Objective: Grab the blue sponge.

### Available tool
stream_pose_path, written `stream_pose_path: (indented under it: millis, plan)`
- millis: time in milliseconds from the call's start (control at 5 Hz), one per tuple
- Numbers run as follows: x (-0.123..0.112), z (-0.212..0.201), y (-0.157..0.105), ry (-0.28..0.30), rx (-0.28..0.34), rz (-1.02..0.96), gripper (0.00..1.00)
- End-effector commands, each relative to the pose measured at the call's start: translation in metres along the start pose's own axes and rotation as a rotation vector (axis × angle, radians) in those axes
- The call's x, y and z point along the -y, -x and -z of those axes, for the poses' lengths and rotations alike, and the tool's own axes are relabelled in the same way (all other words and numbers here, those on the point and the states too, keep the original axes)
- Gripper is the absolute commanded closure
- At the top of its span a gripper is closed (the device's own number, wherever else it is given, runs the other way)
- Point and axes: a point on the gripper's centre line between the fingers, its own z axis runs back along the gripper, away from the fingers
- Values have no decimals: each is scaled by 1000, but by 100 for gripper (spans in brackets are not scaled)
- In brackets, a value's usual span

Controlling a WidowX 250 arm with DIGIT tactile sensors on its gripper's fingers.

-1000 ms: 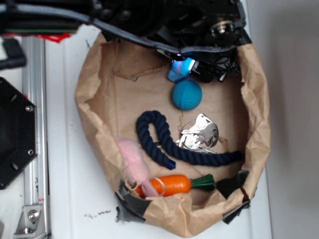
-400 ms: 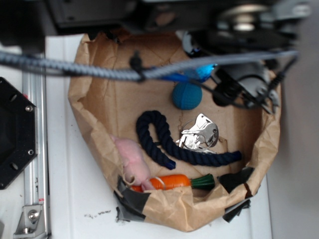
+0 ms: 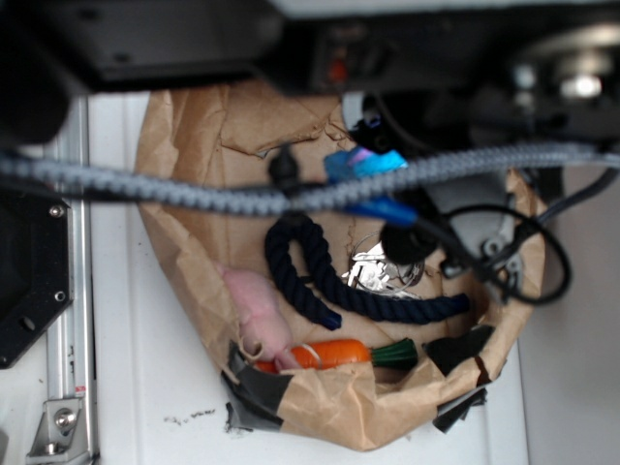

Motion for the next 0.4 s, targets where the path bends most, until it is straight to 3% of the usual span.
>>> stream_pose_path:
  millis: [0,200]
  plan:
    - [-16,-18,6,49,88,28,100]
    - [-17,-14,4,34,102,9,100]
